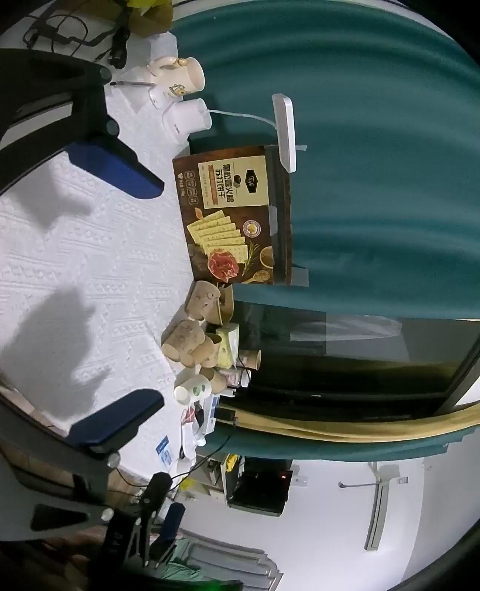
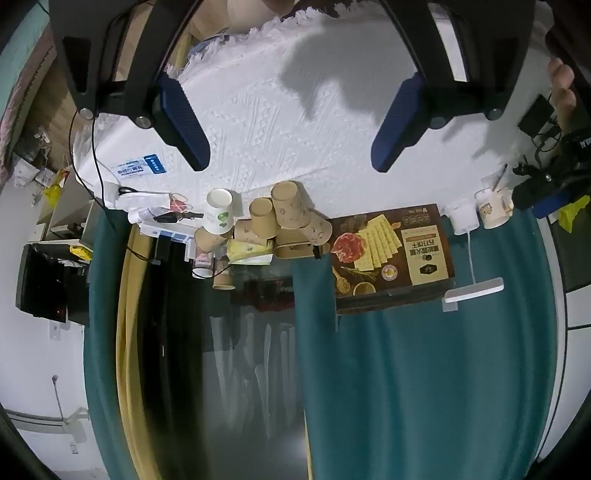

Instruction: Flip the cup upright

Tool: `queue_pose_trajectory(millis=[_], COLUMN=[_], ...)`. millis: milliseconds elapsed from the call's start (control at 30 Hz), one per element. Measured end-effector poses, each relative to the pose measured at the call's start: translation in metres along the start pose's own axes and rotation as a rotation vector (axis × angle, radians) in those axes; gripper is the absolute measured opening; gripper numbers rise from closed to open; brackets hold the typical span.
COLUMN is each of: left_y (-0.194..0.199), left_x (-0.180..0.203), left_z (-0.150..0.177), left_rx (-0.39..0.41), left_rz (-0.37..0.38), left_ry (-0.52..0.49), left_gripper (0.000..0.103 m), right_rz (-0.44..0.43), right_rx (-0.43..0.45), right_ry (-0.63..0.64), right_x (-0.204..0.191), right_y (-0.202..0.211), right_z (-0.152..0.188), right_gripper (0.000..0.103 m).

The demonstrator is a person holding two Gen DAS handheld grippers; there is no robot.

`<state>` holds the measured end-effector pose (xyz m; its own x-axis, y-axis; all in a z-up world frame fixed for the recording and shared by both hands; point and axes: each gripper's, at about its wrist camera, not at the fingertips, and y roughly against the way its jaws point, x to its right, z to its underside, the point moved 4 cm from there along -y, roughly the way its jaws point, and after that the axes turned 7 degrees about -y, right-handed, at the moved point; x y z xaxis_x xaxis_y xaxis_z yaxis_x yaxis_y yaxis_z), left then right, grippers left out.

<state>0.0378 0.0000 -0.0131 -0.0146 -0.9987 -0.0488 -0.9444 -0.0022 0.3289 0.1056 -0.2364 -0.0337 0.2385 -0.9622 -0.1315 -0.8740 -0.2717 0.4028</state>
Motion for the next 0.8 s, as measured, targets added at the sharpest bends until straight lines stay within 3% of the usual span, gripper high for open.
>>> queue_pose_trajectory(millis=[800], left_y=[0.0003], left_x=[0.0001], left_z=[0.0002], left_rx=[-0.002], left_rz=[0.001], left_ry=[0.004], left_gripper=[0.103], right_rz=[0.004], right_rx=[0.008], right_ry=[0.004], right_x=[0.0006], right_y=[0.0043], right_z=[-0.0055], right_gripper=[0.087])
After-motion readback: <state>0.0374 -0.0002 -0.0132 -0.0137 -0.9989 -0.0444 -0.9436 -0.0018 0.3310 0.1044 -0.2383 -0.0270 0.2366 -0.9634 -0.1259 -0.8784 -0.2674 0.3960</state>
